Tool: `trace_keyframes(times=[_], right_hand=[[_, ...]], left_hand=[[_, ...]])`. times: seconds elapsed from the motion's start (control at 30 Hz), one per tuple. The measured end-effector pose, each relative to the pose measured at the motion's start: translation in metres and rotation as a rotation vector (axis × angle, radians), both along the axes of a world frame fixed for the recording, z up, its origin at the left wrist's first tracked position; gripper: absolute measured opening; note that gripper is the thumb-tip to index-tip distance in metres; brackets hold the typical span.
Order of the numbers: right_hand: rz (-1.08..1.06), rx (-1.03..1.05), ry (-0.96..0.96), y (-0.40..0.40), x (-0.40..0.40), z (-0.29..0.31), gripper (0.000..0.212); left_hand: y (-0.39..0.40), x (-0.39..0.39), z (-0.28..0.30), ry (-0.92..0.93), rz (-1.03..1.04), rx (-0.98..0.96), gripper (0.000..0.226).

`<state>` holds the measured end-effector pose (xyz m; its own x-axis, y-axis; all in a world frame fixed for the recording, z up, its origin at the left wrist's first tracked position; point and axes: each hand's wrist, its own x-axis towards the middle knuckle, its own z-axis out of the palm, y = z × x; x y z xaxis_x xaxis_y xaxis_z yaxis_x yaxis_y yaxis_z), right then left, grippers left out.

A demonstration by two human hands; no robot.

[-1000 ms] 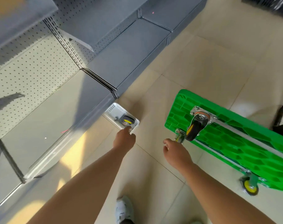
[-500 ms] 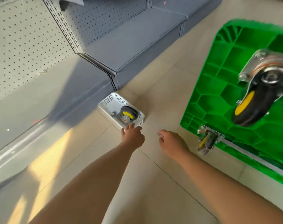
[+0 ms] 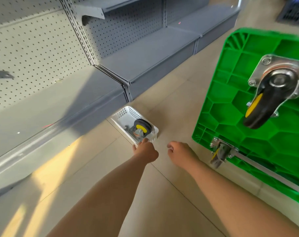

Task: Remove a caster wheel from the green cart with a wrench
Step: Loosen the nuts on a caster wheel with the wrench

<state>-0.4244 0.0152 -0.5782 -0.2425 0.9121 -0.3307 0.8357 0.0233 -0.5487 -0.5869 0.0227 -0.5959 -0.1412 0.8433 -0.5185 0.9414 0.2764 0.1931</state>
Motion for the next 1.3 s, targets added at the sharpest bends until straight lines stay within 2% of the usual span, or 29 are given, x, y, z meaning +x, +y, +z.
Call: trace_keyframes(times=[0.17, 0.3, 0.67, 0.73, 0.83, 1.0, 1.1, 1.2, 1.3], right_hand=[[0.04, -0.057, -0.081, -0.004, -0.005, 0.027, 0.039], [0.017, -0.093, -0.139, -0.021, -0.001, 0.043, 0.034], [-0.023, -0.152, -0.148, -0.075, 0.012, 0.04, 0.031], [-0.02, -0.149, -0.151, -0.079, 0.012, 0.038, 0.03], [-0.028, -0.126, -0.137, -0.081, 0.015, 0.036, 0.028], [-0.075, -0.059, -0.117, -0.075, 0.019, 0.03, 0.027], [-0.098, 0.021, -0.147, -0.067, 0.016, 0.029, 0.024], [-0.064, 0.061, -0.128, -0.058, 0.007, 0.026, 0.023], [-0.023, 0.056, -0.111, -0.047, -0.007, 0.023, 0.023]], left_hand=[[-0.023, 0.011, 0.005, -0.046, -0.062, -0.037, 0.04], [-0.048, 0.03, 0.009, -0.072, -0.122, -0.087, 0.039], [-0.105, 0.061, 0.016, -0.166, -0.273, -0.126, 0.052], [-0.109, 0.064, 0.021, -0.151, -0.324, -0.136, 0.044], [-0.11, 0.063, 0.023, -0.123, -0.376, -0.167, 0.017], [-0.11, 0.054, 0.025, -0.129, -0.401, -0.155, 0.02], [-0.107, 0.042, 0.028, -0.196, -0.298, -0.107, 0.022], [-0.107, 0.021, 0.02, -0.27, 0.025, 0.088, 0.028], [-0.102, 0.002, 0.008, -0.337, 0.27, 0.24, 0.024]])
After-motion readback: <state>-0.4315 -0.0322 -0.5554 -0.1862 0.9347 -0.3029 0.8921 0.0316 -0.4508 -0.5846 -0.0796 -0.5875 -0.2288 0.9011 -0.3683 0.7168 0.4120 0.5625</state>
